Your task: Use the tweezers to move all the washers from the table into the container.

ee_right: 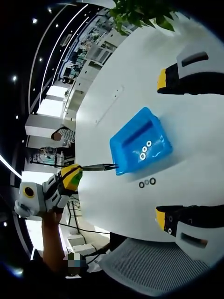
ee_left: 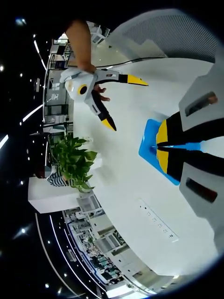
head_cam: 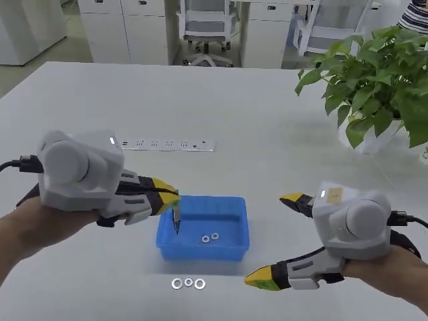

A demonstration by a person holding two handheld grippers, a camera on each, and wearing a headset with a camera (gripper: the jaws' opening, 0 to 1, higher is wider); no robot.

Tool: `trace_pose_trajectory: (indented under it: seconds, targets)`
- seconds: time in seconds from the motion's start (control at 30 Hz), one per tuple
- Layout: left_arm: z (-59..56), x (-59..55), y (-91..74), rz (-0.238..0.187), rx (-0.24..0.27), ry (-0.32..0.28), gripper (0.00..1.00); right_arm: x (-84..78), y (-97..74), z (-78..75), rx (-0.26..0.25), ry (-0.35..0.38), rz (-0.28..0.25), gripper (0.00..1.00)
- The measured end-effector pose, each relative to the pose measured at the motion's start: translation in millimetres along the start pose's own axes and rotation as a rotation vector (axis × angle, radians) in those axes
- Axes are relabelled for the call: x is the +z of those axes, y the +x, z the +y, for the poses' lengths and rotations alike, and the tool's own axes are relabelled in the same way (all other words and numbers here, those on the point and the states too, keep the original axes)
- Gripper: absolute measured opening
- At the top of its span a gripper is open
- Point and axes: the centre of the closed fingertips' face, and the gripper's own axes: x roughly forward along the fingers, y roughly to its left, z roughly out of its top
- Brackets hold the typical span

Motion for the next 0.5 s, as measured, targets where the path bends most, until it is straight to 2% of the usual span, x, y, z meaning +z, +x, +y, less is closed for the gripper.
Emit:
trace_pose_trajectory:
  seconds: [0.5]
  targets:
    - [-12.7,2.8,-6.2,-0.003,-0.015,0.001,0.05,0.9,-0.4,7.0,0.01,-0.002,-0.001,1.0]
